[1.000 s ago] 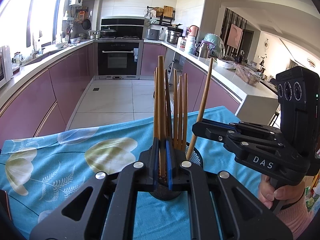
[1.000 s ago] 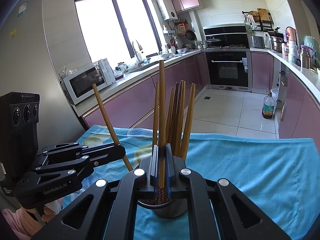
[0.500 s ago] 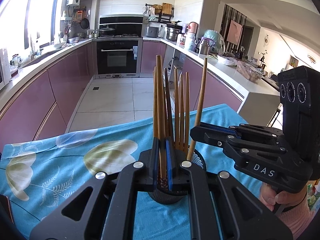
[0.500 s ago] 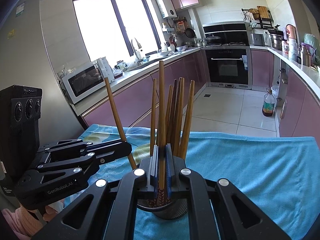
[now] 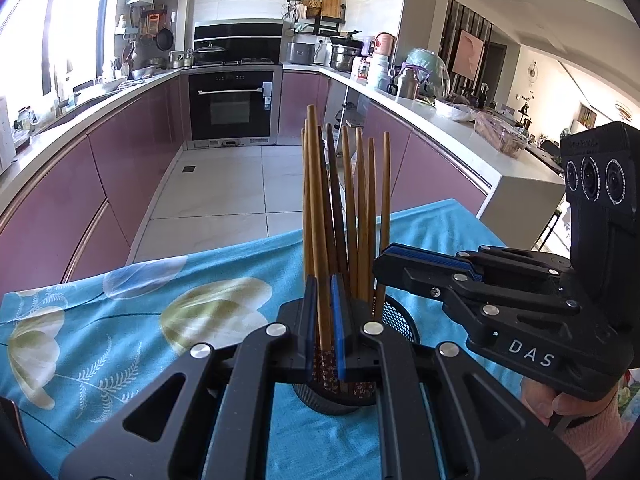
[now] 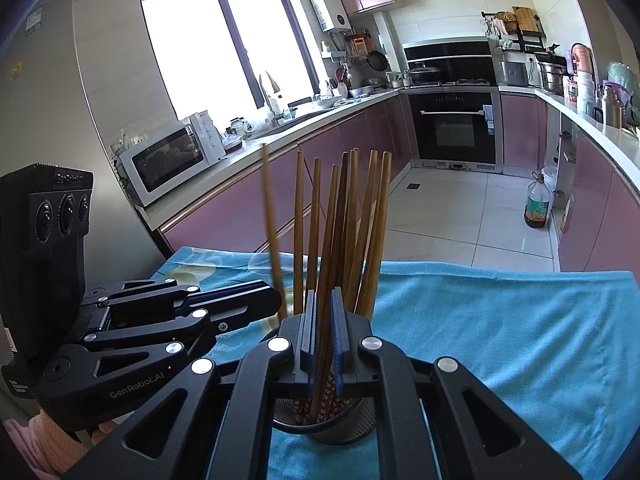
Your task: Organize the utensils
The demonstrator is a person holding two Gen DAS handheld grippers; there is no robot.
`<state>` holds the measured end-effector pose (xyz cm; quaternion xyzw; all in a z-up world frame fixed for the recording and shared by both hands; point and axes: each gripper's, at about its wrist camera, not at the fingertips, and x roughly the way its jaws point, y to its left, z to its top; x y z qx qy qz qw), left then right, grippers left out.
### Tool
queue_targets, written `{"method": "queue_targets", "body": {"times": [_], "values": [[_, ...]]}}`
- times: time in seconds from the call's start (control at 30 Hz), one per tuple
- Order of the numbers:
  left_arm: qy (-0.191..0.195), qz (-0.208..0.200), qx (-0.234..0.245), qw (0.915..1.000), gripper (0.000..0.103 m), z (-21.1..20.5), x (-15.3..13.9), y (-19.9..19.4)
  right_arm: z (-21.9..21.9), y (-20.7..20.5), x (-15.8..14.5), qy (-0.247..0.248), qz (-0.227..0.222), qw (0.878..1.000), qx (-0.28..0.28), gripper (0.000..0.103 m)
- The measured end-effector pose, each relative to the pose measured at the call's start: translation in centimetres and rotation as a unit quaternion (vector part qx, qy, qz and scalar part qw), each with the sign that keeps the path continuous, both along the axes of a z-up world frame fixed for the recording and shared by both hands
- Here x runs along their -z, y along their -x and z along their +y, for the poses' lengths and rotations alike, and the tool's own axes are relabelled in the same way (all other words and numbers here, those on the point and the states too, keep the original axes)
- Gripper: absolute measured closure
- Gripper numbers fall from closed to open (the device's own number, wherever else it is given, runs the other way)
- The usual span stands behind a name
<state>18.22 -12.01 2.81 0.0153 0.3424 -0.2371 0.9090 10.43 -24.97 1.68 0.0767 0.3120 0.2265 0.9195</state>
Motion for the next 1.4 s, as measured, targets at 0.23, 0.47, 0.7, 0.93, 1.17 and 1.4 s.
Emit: {"method": "queue_targets", "body": {"times": [0.23, 0.47, 0.7, 0.93, 1.17, 1.4], "values": [[-0.001, 0.010, 0.002, 0.9999, 0.095, 0.1, 1.0, -0.7, 0.1, 0.2, 0.2, -0.001, 0.004, 1.000, 0.000, 0.095], [0.003, 0.000, -0.009, 1.0000, 0.094, 0.8, 1.6, 0.1, 0.1, 0.6, 0.3, 0.001, 0.003, 1.000, 0.003, 0.093], [-0.002, -0.037, -0.050, 0.9981, 0.063, 2.9, 1.6, 2.6, 0.1, 2.2, 0.6, 0.013, -0.008, 1.000, 0.017, 0.051], [-0.005, -0.084, -0.102, 0.9913, 0.014, 6.2, 2.2, 6.5, 0.7, 4.5, 1.7, 0.029, -0.025, 0.999, 0.028, 0.015], [-0.006, -0.128, -0.148, 0.9807, 0.005, 9.1, 3.1, 10.8, 2.0, 7.8, 2.8, 0.053, -0.070, 0.995, 0.047, 0.007], [-0.003, -0.162, -0.171, 0.9720, 0.005, 10.6, 3.2, 13.7, 2.4, 10.2, 3.0, 0.055, -0.113, 0.989, 0.071, 0.007]]}}
